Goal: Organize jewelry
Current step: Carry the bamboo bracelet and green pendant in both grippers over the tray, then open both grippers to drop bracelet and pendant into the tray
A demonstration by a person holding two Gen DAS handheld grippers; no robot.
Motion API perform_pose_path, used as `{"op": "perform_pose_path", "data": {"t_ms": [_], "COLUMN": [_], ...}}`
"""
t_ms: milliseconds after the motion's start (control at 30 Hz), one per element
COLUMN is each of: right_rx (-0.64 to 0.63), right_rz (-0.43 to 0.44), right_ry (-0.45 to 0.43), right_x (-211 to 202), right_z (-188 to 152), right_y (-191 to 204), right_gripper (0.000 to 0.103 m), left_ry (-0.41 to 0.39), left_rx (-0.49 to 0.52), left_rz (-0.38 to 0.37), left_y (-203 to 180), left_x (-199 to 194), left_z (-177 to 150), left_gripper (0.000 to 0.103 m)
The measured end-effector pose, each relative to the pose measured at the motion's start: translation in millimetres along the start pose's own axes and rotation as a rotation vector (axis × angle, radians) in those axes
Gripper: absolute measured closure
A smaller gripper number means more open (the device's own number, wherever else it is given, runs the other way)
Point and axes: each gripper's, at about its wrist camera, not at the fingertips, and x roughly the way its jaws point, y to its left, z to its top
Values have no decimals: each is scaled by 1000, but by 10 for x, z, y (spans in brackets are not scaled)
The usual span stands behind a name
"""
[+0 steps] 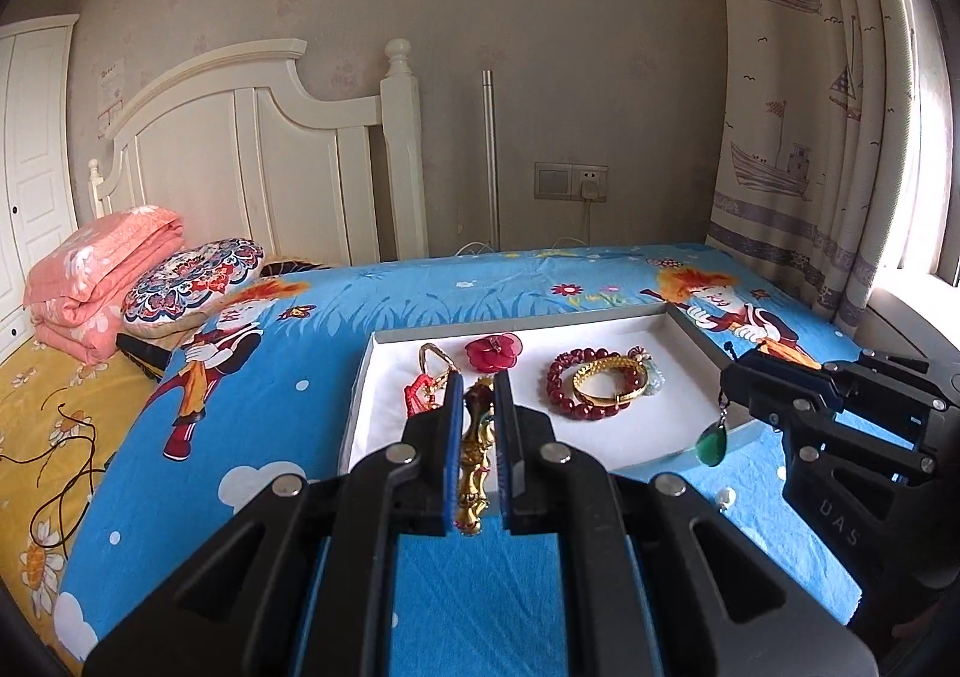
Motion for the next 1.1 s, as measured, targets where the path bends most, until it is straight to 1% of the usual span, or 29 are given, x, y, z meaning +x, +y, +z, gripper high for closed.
{"op": "perform_pose_path", "data": {"t_ms": [167, 300, 467, 600, 700, 733, 767, 800, 833, 867, 967, 1100], "right_rx": [-15, -10, -1, 8, 17, 23, 26, 30, 38, 50, 49, 58], "right_rz": [-10, -17, -35, -32, -13, -7, -10, -18, -20, -29, -35, -35], "right_ry": [-3, -5, 6, 44, 104, 128, 149, 163, 166, 163, 171, 168], "right_x": [172, 323, 499, 680, 871, 938, 998, 1042, 1065, 1075, 1083, 1022], "right_z": [151, 319, 471, 466, 417, 393, 369, 343, 316, 295, 241, 203], "right_y": [-37, -126, -227, -254, -262, -267, -267, -270, -283, -308, -337, -386], "right_gripper": [92, 92, 91, 91, 90, 89, 75, 50, 46, 45, 45, 45], "left_ry": [15, 16, 50, 90, 124, 130, 139, 144, 139, 133, 149, 155], "left_rx": [-18, -12, -23, -24, -20, -24, -28, -33, -39, -40, -43, -60], "left_rz": [1, 12, 25, 38, 42, 43, 47, 47, 59, 72, 72, 81], "left_y": [23, 4, 31, 41, 37, 37, 39, 42, 49, 57, 83, 138], "left_x": [254, 461, 762, 987, 1135, 1171, 1204, 1231, 1236, 1241, 1264, 1241], "left_z": [150, 319, 425, 397, 344, 330, 315, 304, 291, 278, 233, 177], "left_gripper": [93, 93, 93, 93, 93, 88, 67, 54, 41, 40, 40, 31]}}
